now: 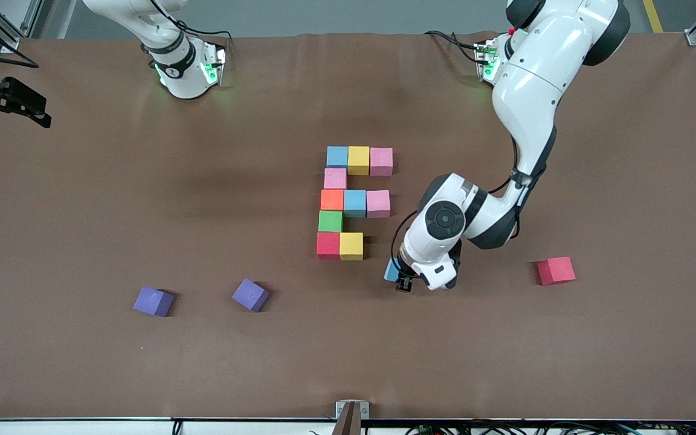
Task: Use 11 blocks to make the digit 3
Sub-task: 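Carry the blue cube toward the figure with the left gripper, then lower the blue cube beside the yellow cube with the left gripper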
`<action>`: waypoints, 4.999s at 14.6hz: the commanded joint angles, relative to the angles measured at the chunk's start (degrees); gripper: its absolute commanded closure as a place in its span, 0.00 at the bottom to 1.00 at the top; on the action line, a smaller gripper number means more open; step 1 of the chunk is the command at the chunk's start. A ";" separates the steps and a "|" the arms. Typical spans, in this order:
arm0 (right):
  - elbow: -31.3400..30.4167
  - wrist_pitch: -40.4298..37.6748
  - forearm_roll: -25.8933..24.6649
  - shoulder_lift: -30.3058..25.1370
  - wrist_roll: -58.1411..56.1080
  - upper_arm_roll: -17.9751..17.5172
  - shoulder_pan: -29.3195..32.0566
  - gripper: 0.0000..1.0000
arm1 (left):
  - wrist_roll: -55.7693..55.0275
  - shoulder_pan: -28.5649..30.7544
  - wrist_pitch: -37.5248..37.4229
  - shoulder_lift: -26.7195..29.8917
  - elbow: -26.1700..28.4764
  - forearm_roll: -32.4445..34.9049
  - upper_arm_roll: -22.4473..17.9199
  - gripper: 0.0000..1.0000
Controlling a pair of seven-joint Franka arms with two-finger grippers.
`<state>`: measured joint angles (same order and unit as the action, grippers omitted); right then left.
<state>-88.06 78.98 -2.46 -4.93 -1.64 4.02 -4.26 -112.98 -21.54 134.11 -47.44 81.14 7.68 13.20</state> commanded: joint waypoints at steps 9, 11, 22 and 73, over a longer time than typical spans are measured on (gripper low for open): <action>-1.15 0.39 -0.17 -1.05 -0.47 0.38 -0.31 0.00 | -16.74 -4.83 -0.35 1.47 2.18 1.81 -0.63 0.85; -1.15 0.47 -0.17 -1.05 -0.47 0.38 -0.22 0.00 | -17.19 -4.83 -0.35 1.47 2.18 1.81 -0.63 0.85; -1.15 0.21 -0.09 -0.96 -0.38 0.29 -0.31 0.00 | -20.70 -5.89 -0.35 0.86 2.27 1.90 -0.63 0.85; -0.01 0.39 3.78 -0.52 -0.03 -3.76 5.93 0.00 | -22.64 -7.20 -0.17 -1.08 0.87 3.48 -0.72 0.00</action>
<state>-87.63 79.88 0.84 -4.93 -1.64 1.10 0.69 -134.86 -28.12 134.15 -47.79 83.20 9.72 12.83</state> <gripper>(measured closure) 0.000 0.088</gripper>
